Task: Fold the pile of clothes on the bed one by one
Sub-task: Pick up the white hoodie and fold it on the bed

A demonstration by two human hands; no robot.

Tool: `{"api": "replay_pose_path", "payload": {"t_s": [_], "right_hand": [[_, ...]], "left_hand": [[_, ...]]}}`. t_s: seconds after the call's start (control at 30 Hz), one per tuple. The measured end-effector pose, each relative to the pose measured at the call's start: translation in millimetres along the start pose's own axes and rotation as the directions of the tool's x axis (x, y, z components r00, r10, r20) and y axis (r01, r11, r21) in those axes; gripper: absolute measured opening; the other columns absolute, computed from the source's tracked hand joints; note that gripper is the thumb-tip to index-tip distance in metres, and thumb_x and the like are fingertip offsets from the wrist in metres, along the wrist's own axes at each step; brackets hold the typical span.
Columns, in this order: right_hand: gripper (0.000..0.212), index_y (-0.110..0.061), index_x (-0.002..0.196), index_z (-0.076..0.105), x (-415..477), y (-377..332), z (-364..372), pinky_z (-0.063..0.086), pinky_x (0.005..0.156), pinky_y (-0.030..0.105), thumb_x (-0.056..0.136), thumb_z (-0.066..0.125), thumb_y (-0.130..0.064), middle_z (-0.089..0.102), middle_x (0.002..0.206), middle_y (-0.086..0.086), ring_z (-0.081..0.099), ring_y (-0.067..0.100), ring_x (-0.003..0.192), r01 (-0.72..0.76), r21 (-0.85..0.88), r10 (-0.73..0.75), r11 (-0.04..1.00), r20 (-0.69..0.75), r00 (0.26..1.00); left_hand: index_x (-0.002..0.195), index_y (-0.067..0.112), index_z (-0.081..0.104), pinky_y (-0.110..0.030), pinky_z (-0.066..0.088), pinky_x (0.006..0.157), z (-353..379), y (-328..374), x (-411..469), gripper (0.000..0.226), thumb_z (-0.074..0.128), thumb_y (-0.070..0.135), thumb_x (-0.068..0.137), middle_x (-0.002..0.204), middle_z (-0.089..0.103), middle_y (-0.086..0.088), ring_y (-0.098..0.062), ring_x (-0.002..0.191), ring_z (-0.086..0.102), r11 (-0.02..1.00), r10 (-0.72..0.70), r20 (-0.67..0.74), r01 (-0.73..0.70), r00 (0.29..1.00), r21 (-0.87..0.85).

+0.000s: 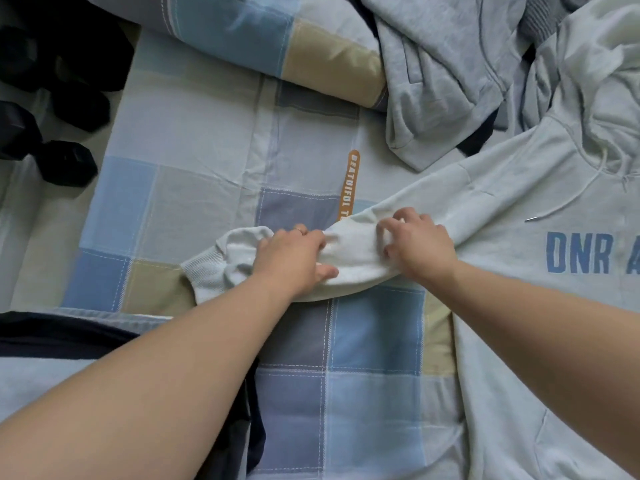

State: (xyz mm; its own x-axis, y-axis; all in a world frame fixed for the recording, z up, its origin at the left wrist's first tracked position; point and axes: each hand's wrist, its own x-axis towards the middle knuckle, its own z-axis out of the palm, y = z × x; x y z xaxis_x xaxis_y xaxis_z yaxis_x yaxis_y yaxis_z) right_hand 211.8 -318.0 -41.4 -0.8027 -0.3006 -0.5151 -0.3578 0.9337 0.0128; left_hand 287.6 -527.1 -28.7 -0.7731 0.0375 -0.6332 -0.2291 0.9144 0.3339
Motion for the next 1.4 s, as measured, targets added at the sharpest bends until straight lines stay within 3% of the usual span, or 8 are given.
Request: {"api": "replay_pose_path", "payload": {"t_s": [0.1,0.23,0.47,0.67,0.8,0.97,1.23,1.4], "right_hand": [[0.013,-0.019,0.103,0.063,11,7,9,0.038,0.068,0.036,0.093,0.054,-0.015,0.052,0.114,0.006,0.048,0.027,0.086,0.027,-0.032,-0.03,0.999,-0.088,0.996],[0.007,-0.016,0.097,0.061,15,11,12,0.033,0.061,0.034,0.094,0.054,-0.015,0.051,0.106,0.005,0.042,0.024,0.08,0.063,-0.056,-0.069,0.996,-0.107,0.992],[0.054,-0.027,0.139,0.043,17,9,-5,0.046,0.082,0.042,0.089,0.055,-0.01,0.035,0.149,0.001,0.04,0.03,0.127,0.089,0.036,-0.086,0.995,-0.074,0.994],[0.036,-0.025,0.124,0.056,25,27,-4,0.048,0.069,0.036,0.091,0.055,-0.012,0.045,0.137,-0.001,0.051,0.024,0.112,0.127,0.049,-0.124,0.991,-0.057,0.991],[0.037,-0.024,0.121,0.06,20,43,-8,0.053,0.082,0.04,0.086,0.069,-0.018,0.043,0.141,-0.003,0.052,0.021,0.116,0.208,0.143,-0.211,0.968,0.007,0.977],[0.036,-0.026,0.117,0.065,1,57,5,0.047,0.098,0.044,0.083,0.075,-0.021,0.042,0.142,-0.002,0.046,0.026,0.122,0.238,0.134,-0.247,0.962,0.048,0.968],[0.008,-0.019,0.094,0.07,-1,50,21,0.046,0.082,0.043,0.092,0.064,-0.023,0.053,0.109,0.003,0.052,0.03,0.097,0.221,0.062,-0.216,0.973,-0.082,0.973],[0.051,-0.024,0.139,0.048,-8,45,16,0.038,0.101,0.045,0.09,0.063,-0.022,0.042,0.143,0.005,0.042,0.031,0.126,0.156,0.08,-0.148,0.985,-0.092,0.985]], "left_hand": [[0.113,0.034,0.054,-0.046,0.035,0.1,10,8,11,0.028,0.058,0.054,0.094,0.126,0.051,0.0,-0.031,0.121,0.045,0.993,-0.111,-0.086,0.113,0.99,0.018],[0.098,0.033,0.053,-0.043,0.031,0.093,12,10,15,0.012,0.053,0.045,0.099,0.112,0.052,0.004,-0.028,0.115,0.044,0.996,-0.074,-0.16,0.081,0.984,0.036],[0.068,0.022,0.046,-0.046,0.047,0.086,-8,-5,17,0.031,0.069,0.026,0.089,0.078,0.053,0.005,-0.024,0.081,0.053,0.847,-0.161,-0.229,0.015,0.96,-0.531],[0.078,0.023,0.049,-0.041,0.044,0.08,-12,-12,15,0.021,0.062,0.024,0.095,0.081,0.054,0.006,-0.024,0.086,0.054,0.922,-0.046,-0.322,-0.084,0.945,-0.378],[0.092,0.027,0.062,-0.036,0.045,0.089,2,5,8,0.016,0.071,0.04,0.089,0.098,0.057,0.007,-0.018,0.098,0.059,0.942,0.123,-0.159,-0.165,0.98,-0.292],[0.117,0.037,0.056,-0.045,0.032,0.103,33,29,5,0.045,0.071,0.059,0.081,0.13,0.048,0.006,-0.024,0.129,0.041,0.995,-0.023,-0.074,0.015,0.997,-0.102],[0.084,0.031,0.048,-0.044,0.027,0.096,49,41,10,0.021,0.062,0.044,0.093,0.114,0.053,0.011,-0.025,0.122,0.036,0.976,-0.17,-0.156,0.145,0.973,-0.16],[0.081,0.031,0.049,-0.042,0.036,0.091,27,35,1,0.022,0.066,0.038,0.091,0.098,0.054,0.009,-0.025,0.104,0.046,0.931,-0.079,-0.303,-0.038,0.95,-0.362]]}}
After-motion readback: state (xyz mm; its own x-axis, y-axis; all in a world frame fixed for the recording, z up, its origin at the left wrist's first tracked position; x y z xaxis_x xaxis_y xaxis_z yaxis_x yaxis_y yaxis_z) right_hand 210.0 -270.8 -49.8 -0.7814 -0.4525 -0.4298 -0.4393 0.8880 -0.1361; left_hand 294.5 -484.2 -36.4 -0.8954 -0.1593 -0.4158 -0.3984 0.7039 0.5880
